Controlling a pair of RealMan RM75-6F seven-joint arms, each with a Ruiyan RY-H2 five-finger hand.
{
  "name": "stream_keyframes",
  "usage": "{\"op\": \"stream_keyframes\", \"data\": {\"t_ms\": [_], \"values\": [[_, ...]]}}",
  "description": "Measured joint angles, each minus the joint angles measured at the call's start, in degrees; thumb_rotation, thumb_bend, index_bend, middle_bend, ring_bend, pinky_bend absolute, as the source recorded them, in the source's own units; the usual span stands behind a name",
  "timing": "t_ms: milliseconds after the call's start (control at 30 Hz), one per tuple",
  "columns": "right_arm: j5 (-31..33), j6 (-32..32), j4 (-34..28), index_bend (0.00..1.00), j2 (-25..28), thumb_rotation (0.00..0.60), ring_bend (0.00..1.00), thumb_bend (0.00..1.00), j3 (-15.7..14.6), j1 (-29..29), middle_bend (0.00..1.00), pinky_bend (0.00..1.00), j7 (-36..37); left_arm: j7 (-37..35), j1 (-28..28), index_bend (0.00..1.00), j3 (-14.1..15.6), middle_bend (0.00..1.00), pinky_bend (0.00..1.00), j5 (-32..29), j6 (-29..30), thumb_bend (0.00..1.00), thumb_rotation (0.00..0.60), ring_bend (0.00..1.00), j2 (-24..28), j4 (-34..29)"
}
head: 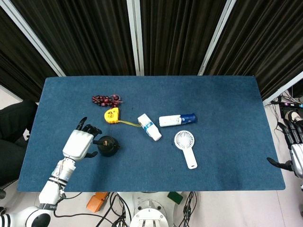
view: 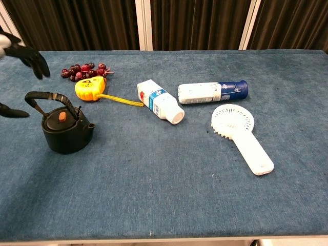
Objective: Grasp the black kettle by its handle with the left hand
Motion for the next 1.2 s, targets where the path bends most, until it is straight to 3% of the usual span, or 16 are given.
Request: {"op": "stream_keyframes", "data": {"t_ms": [267, 700, 1200], "values": [[0.2, -0.8, 0.4, 0.00, -0.3, 0.600, 0.00, 0.00, -0.1, 0.2, 0.03, 0.00, 0.2, 4.8, -3.0, 0.36, 0.6, 0.38, 0.00, -4.3, -1.1, 0.10, 0.600, 0.29, -4.1, -0.2], [0.6, -1.8, 1.0, 0.00, -0.6, 0.600, 0.00, 0.00, -0.3, 0.2, 0.03, 0.00, 0.8, 13.6, -5.3, 0.47, 2.0, 0.49, 0.00, -8.8, 2.3, 0.09, 0.591, 0.39, -7.0, 0.2], [1.1, -2.4, 1.4, 0.00, -0.9, 0.600, 0.00, 0.00, -0.4, 0.2, 0.03, 0.00, 1.1, 13.8, -7.1, 0.64, 3.4, 0.67, 0.00, -11.5, 2.7, 0.09, 0.580, 0.54, -8.2, 0.6]]}}
